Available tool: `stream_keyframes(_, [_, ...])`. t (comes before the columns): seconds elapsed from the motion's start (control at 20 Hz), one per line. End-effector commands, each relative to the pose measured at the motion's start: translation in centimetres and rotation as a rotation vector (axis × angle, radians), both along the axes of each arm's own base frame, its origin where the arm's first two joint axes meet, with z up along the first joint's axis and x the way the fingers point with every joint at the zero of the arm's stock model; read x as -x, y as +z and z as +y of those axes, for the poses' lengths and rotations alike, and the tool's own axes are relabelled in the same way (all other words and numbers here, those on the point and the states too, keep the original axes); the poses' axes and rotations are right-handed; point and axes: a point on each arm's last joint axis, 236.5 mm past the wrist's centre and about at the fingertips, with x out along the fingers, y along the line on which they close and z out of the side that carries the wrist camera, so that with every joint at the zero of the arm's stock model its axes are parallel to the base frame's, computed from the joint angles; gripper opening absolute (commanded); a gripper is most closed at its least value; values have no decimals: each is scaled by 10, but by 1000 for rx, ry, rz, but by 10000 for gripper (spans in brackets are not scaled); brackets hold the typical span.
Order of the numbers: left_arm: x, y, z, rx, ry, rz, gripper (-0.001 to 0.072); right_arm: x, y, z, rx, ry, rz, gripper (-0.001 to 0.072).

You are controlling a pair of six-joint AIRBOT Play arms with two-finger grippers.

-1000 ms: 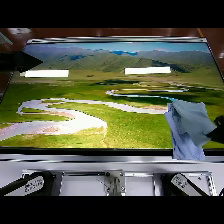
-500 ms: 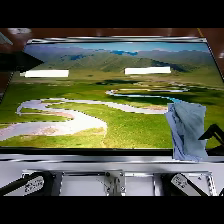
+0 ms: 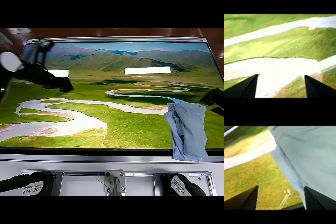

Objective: Fold the shirts.

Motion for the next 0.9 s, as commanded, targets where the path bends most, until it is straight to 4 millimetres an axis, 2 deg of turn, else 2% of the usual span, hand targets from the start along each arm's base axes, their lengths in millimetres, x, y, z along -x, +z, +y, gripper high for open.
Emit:
stream_keyframes(0.0, [10, -39, -12, -153, -28, 79, 705, -10, -13, 45, 101, 189, 65, 678])
stream_keyframes(0.1, [16, -49, -8, -169, -28, 132, 705, -10, -23, 59, 98, 232, 103, 678])
stream_keyframes(0.3, [14, -50, 5, -171, 1, 146, 705, -12, -25, 76, 88, 278, 104, 678])
stream_keyframes(0.85, [12, -50, 10, -170, 14, 147, 705, -12, -25, 77, 85, 278, 103, 678])
